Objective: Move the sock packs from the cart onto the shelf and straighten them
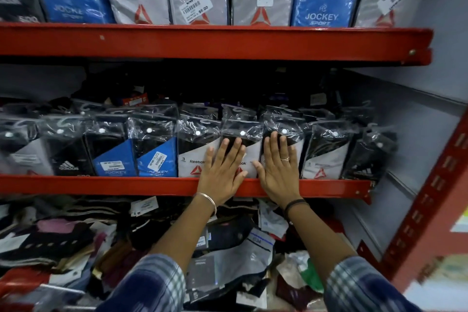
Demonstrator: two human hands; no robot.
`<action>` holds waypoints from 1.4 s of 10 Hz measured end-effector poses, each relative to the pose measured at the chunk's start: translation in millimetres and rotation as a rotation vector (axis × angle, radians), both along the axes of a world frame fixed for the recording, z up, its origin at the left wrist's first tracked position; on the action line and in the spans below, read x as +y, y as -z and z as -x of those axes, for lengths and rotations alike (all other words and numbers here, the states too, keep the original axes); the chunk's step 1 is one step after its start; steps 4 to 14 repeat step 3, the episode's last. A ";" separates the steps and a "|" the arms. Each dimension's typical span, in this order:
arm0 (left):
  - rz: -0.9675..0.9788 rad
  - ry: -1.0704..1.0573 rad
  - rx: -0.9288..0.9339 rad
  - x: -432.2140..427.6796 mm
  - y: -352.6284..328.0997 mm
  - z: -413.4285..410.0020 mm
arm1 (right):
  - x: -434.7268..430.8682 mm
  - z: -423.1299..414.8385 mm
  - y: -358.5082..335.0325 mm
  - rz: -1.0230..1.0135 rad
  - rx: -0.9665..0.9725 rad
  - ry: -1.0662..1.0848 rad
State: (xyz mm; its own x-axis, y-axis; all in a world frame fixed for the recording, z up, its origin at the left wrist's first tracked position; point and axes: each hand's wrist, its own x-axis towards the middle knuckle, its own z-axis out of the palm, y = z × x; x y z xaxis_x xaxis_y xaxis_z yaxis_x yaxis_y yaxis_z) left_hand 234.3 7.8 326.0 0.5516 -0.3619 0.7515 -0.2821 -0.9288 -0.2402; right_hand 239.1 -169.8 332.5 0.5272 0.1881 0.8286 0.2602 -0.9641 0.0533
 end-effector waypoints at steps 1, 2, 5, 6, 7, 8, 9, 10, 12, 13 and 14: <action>-0.006 0.000 0.015 -0.6 -2.4 0.3 | -0.9 -1.1 -0.6 0.005 0.019 0.007; -0.023 0.023 0.075 2.7 -6.8 12.6 | -0.3 10.9 -3.8 0.006 0.049 -0.015; -0.048 0.097 0.057 8.2 -6.8 28.0 | 2.9 28.0 -2.7 -0.040 0.018 -0.080; -0.048 0.097 0.057 8.2 -6.8 28.0 | 2.9 28.0 -2.7 -0.040 0.018 -0.080; -0.048 0.097 0.057 8.2 -6.8 28.0 | 2.9 28.0 -2.7 -0.040 0.018 -0.080; -0.048 0.097 0.057 8.2 -6.8 28.0 | 2.9 28.0 -2.7 -0.040 0.018 -0.080; -0.048 0.097 0.057 8.2 -6.8 28.0 | 2.9 28.0 -2.7 -0.040 0.018 -0.080; -0.048 0.097 0.057 8.2 -6.8 28.0 | 2.9 28.0 -2.7 -0.040 0.018 -0.080; -0.048 0.097 0.057 8.2 -6.8 28.0 | 2.9 28.0 -2.7 -0.040 0.018 -0.080; -0.048 0.097 0.057 8.2 -6.8 28.0 | 2.9 28.0 -2.7 -0.040 0.018 -0.080; -0.048 0.097 0.057 8.2 -6.8 28.0 | 2.9 28.0 -2.7 -0.040 0.018 -0.080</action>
